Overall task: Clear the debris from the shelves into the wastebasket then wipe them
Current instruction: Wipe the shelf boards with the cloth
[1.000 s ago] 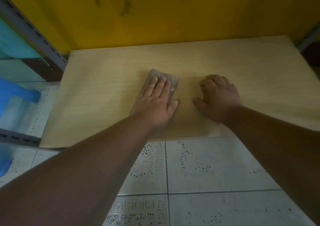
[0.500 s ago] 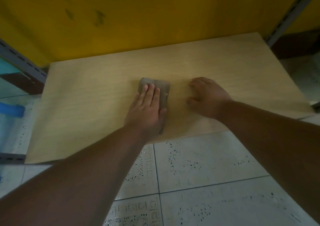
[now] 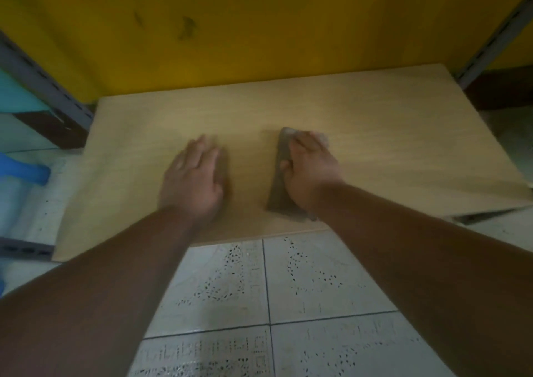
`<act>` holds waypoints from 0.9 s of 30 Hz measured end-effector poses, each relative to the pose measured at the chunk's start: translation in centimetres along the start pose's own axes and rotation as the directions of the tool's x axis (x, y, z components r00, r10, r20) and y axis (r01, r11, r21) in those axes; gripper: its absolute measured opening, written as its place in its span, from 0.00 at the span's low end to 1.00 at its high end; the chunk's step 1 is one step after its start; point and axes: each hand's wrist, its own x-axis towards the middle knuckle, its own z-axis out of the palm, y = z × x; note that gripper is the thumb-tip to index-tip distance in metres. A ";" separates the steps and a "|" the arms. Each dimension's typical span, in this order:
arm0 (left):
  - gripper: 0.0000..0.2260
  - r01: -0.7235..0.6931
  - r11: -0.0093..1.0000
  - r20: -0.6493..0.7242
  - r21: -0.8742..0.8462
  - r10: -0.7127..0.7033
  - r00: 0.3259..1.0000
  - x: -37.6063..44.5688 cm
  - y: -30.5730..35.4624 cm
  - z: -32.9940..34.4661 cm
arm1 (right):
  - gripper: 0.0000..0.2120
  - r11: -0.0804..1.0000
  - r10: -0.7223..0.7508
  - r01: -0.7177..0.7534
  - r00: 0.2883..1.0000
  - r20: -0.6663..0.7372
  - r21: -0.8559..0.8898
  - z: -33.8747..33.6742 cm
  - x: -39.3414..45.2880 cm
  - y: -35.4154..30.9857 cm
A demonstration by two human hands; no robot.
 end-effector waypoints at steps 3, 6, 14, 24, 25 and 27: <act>0.29 0.148 0.986 0.059 0.078 -0.153 0.987 -1.8 -4.7 0.1 | 0.31 0.989 0.093 -0.085 0.994 0.058 -0.117 2.5 -0.1 -2.8; 0.32 0.144 0.989 0.052 0.043 -0.146 0.988 -2.8 -5.6 0.8 | 0.32 0.989 0.061 -0.053 0.997 0.054 -0.139 3.3 -0.1 -3.9; 0.37 0.130 0.991 0.048 0.042 -0.132 0.990 -2.9 -6.1 0.4 | 0.34 0.962 -0.198 0.214 0.974 0.106 -0.172 4.1 1.1 -7.4; 0.33 0.127 0.990 0.042 0.060 -0.130 0.991 -2.9 -6.0 0.4 | 0.28 0.989 -0.101 0.115 0.985 0.141 -0.093 5.7 -2.2 -10.5; 0.33 0.127 0.989 0.045 0.071 -0.130 0.990 -2.8 -5.9 0.4 | 0.28 0.990 -0.098 0.111 0.985 0.139 -0.084 5.9 -2.3 -10.6; 0.33 0.132 0.987 0.041 0.092 -0.136 0.990 -2.7 -5.8 0.5 | 0.28 0.987 -0.113 0.128 0.983 0.147 -0.102 5.9 -2.5 -10.1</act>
